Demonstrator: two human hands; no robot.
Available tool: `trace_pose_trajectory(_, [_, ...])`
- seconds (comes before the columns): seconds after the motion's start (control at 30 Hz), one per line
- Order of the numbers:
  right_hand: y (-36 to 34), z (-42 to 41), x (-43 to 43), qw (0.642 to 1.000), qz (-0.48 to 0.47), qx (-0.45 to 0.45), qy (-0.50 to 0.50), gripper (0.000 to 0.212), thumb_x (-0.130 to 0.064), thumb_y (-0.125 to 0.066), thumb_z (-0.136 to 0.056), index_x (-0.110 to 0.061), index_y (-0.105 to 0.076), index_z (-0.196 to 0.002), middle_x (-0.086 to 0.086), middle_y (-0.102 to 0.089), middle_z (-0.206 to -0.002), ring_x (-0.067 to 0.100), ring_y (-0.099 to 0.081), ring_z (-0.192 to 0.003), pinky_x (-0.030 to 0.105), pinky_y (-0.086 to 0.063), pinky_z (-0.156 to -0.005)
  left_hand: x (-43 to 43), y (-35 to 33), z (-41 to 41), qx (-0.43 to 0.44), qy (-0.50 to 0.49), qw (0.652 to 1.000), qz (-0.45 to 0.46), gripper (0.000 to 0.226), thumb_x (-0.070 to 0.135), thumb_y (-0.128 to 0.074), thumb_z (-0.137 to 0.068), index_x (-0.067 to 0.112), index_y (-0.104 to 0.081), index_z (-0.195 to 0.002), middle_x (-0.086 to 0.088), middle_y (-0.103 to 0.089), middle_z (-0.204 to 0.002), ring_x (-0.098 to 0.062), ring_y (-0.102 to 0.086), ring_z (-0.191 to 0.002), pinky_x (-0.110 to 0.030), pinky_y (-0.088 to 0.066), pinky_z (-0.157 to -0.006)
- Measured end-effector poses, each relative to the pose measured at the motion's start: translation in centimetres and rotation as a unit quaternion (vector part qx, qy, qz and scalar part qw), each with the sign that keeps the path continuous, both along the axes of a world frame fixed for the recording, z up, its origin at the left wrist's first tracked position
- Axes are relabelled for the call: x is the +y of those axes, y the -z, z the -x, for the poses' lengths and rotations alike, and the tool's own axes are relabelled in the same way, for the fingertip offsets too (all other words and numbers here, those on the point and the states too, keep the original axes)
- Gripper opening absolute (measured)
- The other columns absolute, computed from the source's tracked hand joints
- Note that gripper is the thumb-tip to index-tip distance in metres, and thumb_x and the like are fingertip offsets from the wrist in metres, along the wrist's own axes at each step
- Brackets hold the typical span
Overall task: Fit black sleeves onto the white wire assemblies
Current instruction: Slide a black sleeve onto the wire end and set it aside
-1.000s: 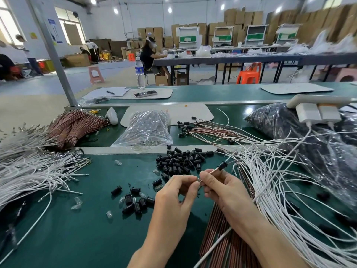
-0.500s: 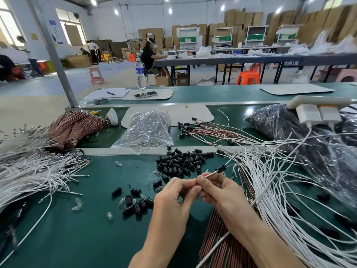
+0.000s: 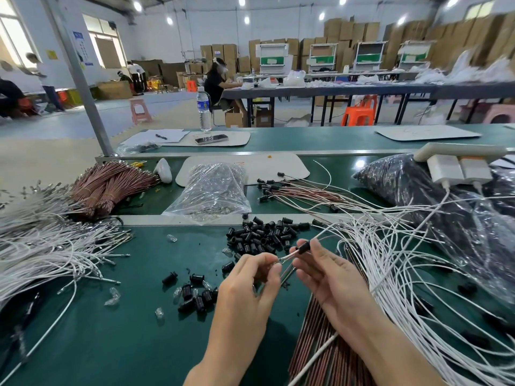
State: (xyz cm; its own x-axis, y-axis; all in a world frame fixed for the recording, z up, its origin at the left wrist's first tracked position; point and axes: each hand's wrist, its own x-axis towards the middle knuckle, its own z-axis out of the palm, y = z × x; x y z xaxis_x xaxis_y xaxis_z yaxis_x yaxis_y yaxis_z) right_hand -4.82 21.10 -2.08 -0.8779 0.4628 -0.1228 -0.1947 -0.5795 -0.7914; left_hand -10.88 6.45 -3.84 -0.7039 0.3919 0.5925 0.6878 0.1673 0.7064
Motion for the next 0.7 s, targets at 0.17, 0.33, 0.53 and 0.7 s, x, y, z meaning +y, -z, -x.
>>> trace_pose_trajectory(0.17, [-0.2,-0.1,-1.1,0.997,-0.05,-0.005,-0.064,0.037,-0.038,-0.076,-0.075,-0.007,-0.081,-0.094,0.018,-0.076,-0.098,0.017,-0.073,-0.078,0.022,-0.059,-0.066,0.1,-0.2,-0.3,-0.003,0.004,1.0,-0.025,0.011,0.034,-0.06,-0.095,0.044,-0.06,-0.101,0.022,-0.064,-0.096,0.0,-0.065,-0.09,-0.007,-0.046,-0.075])
trace_pose_trajectory(0.33, [-0.4,-0.1,-1.5,0.993,-0.102,-0.024,-0.046,0.039,-0.044,-0.076,-0.073,-0.008,-0.081,-0.087,0.019,-0.076,-0.091,0.017,-0.072,-0.074,0.021,-0.059,-0.064,0.2,0.0,-0.3,0.006,-0.006,1.0,-0.027,0.01,0.037,-0.059,-0.095,0.04,-0.062,-0.104,0.023,-0.064,-0.098,0.003,-0.065,-0.091,-0.005,-0.045,-0.077])
trace_pose_trajectory(0.53, [-0.5,-0.2,-1.6,0.985,-0.16,-0.038,-0.043,0.039,-0.05,-0.076,-0.075,-0.014,-0.081,-0.088,0.018,-0.077,-0.093,0.018,-0.072,-0.077,0.022,-0.058,-0.067,0.1,0.3,0.1,0.01,-0.004,0.999,-0.037,0.018,0.022,-0.066,-0.093,0.024,-0.071,-0.11,0.021,-0.067,-0.098,0.002,-0.067,-0.092,-0.007,-0.047,-0.077])
trace_pose_trajectory(0.7, [-0.2,-0.4,-1.5,0.975,-0.208,-0.046,-0.055,0.04,-0.053,-0.073,-0.079,-0.016,-0.08,-0.092,0.014,-0.077,-0.094,0.018,-0.073,-0.081,0.024,-0.058,-0.071,0.1,0.2,0.2,-0.019,0.016,0.998,-0.062,0.019,0.025,-0.067,-0.092,0.029,-0.072,-0.11,0.019,-0.069,-0.095,-0.004,-0.069,-0.089,-0.009,-0.049,-0.075])
